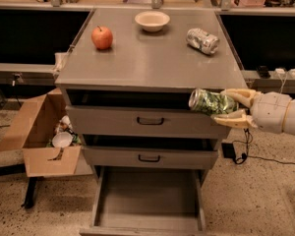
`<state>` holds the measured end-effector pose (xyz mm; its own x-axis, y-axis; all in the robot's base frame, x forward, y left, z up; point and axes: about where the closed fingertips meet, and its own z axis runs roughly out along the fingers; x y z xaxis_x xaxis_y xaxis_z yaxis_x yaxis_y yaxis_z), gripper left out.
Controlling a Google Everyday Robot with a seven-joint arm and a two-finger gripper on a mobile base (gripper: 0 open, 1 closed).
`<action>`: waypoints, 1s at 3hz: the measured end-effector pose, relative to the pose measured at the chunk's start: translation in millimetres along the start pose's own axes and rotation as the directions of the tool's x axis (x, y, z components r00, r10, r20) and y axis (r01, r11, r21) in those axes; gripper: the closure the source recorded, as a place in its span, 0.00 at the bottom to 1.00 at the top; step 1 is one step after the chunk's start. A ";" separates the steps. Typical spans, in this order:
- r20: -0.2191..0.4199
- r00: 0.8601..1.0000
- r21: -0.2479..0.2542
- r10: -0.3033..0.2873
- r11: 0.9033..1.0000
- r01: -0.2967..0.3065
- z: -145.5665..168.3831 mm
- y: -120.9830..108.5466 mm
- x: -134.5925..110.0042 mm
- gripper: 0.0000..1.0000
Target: Pick green can from bottom drawer and place on counter
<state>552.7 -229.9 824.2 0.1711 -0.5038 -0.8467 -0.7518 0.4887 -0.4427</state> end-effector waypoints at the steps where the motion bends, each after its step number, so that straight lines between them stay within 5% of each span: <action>1: -0.010 0.998 0.036 0.057 0.998 -0.057 -23.5 -35.8 -8.1 1.00; 2: -0.009 0.992 0.083 0.127 0.989 -0.126 -31.6 -109.1 -21.7 1.00; 3: -0.009 0.992 0.082 0.127 0.989 -0.126 -31.6 -109.1 -21.8 1.00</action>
Offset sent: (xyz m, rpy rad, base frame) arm 0.0594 -0.0840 0.0847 0.0753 0.1159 -0.1505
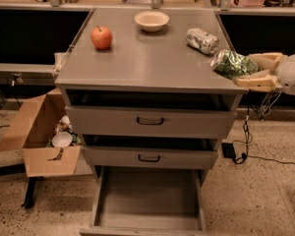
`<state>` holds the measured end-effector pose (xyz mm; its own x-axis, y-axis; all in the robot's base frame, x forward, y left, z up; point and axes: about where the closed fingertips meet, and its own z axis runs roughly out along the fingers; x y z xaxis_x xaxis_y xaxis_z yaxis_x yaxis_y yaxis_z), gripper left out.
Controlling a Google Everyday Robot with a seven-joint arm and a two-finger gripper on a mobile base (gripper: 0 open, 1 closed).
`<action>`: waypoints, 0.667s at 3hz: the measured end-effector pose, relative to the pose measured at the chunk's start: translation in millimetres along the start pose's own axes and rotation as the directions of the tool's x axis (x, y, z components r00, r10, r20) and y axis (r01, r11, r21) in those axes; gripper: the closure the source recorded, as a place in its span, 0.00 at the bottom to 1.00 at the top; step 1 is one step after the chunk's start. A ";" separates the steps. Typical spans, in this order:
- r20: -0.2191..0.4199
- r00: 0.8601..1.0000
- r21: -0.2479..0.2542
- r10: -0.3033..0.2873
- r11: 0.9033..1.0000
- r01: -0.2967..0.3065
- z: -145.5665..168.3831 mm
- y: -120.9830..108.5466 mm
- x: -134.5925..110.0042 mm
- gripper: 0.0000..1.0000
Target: Pick green can from bottom drawer and place on counter
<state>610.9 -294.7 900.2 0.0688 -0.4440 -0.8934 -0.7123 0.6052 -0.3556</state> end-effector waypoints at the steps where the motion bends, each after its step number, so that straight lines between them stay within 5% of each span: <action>1: -0.028 1.000 -0.029 -0.003 1.000 0.002 16.2 -1.9 -12.9 1.00; 2: -0.078 0.997 -0.057 -0.016 0.998 0.012 42.6 -12.5 -33.9 1.00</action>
Offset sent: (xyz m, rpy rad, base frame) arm 0.0709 0.0614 0.0450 -0.1282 0.1060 0.0354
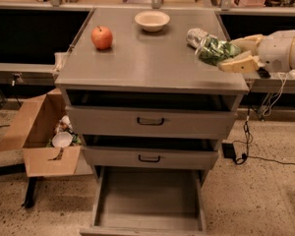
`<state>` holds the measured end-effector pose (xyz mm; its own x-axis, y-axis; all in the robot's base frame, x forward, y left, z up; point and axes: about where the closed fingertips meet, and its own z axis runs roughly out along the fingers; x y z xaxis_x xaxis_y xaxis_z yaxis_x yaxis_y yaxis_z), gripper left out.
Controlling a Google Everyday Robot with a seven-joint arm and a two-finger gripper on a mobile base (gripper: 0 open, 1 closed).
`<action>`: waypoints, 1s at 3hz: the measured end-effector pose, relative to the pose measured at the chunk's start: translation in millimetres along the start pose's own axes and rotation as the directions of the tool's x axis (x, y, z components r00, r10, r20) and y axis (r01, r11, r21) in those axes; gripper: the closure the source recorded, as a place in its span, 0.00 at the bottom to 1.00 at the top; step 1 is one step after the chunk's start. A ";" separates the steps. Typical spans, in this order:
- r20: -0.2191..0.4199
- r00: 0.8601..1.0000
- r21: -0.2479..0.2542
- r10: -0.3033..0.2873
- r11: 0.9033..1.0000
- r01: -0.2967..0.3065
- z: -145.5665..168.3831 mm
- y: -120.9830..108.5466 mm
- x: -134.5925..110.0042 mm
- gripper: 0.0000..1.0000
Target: Pick green can from bottom drawer and place on counter
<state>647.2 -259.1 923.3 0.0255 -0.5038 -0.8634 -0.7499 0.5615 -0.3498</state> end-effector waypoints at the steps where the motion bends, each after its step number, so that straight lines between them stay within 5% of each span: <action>1: -0.064 0.998 -0.005 0.030 1.000 -0.031 25.1 -10.3 -9.6 1.00; 3: -0.190 0.971 -0.015 0.144 0.989 -0.150 76.2 -24.8 -1.9 1.00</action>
Offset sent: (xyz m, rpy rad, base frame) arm 0.0732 0.0336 -0.0169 -0.0362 0.2616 -0.1489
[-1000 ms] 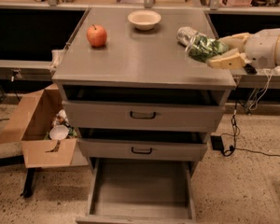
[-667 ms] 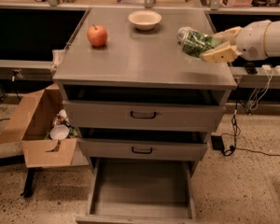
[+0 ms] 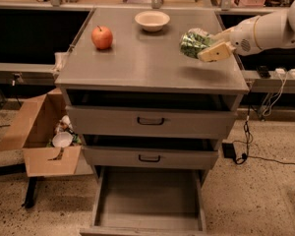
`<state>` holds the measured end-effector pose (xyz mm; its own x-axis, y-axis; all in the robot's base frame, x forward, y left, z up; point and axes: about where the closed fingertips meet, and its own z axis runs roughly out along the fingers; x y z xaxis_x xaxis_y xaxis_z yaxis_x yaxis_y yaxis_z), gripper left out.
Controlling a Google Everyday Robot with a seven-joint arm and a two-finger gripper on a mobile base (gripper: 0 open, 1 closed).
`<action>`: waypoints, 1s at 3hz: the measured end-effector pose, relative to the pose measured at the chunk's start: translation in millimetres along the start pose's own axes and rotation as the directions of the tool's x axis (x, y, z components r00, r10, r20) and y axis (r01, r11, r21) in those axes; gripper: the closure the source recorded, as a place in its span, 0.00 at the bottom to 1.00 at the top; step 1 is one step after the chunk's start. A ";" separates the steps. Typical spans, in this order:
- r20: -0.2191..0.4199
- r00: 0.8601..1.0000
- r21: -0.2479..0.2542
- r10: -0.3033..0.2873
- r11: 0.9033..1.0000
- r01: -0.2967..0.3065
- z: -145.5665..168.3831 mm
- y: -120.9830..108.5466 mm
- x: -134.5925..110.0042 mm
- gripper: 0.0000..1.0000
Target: Pick green can from bottom drawer and place on counter
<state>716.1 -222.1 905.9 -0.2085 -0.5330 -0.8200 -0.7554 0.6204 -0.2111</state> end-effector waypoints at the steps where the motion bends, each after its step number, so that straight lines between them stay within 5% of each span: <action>1: -0.038 0.999 -0.021 0.033 0.999 -0.033 24.2 -7.8 1.0 1.00; 3: -0.100 0.993 -0.050 0.055 0.997 -0.061 65.9 -19.5 2.5 0.58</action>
Offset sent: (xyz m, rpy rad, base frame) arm 0.0681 0.0235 -0.0235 -0.0446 0.1230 0.0012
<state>771.3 -197.6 872.9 -0.3110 -0.5526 -0.7733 -0.7717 0.6217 -0.1339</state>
